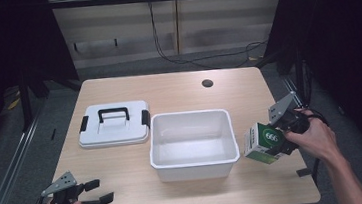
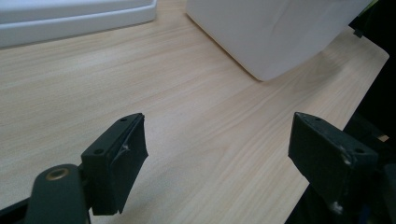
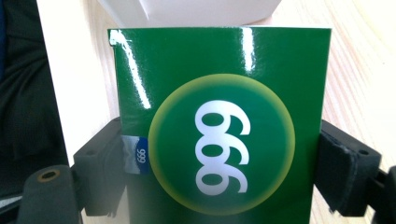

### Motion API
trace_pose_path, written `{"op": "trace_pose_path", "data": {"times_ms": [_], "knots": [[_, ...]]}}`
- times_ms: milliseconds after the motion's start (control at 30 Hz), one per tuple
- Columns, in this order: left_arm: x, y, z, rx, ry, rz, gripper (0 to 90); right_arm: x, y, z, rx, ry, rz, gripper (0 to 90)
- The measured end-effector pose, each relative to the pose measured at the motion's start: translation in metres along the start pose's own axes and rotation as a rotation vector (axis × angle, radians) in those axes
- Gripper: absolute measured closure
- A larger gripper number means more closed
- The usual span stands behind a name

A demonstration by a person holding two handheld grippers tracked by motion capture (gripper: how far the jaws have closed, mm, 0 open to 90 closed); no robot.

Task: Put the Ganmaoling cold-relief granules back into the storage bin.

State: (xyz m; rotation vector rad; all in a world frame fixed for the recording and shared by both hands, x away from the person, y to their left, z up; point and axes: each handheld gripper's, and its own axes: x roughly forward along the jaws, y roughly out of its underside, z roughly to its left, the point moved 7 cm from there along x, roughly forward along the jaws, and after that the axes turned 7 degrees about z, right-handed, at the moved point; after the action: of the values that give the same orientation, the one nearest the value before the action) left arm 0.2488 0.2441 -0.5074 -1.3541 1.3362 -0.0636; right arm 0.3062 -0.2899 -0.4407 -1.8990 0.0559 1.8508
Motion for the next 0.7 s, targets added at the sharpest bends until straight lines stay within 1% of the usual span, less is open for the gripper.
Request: {"op": "trace_pose_path", "data": {"times_ms": [200,467,600,633,700], "knots": [[0.0,0.0,0.0,0.003,-0.001,0.0,19.3,-0.005,-0.001,0.002,0.0,-0.01,-0.042,15.9],[0.0,0.0,0.0,0.003,0.0,-0.001,19.3,-0.023,-0.001,0.003,-0.001,-0.005,-0.106,16.0],[0.0,0.0,0.0,0.003,0.0,-0.001,19.3,-0.03,0.001,0.004,0.005,0.0,-0.115,16.0],[0.0,0.0,0.0,0.003,0.0,-0.001,19.3,-0.031,0.002,0.004,-0.002,0.002,-0.12,16.0],[0.0,0.0,0.0,0.001,0.002,0.0,19.3,-0.033,0.003,0.004,0.005,0.006,-0.12,16.0]]}}
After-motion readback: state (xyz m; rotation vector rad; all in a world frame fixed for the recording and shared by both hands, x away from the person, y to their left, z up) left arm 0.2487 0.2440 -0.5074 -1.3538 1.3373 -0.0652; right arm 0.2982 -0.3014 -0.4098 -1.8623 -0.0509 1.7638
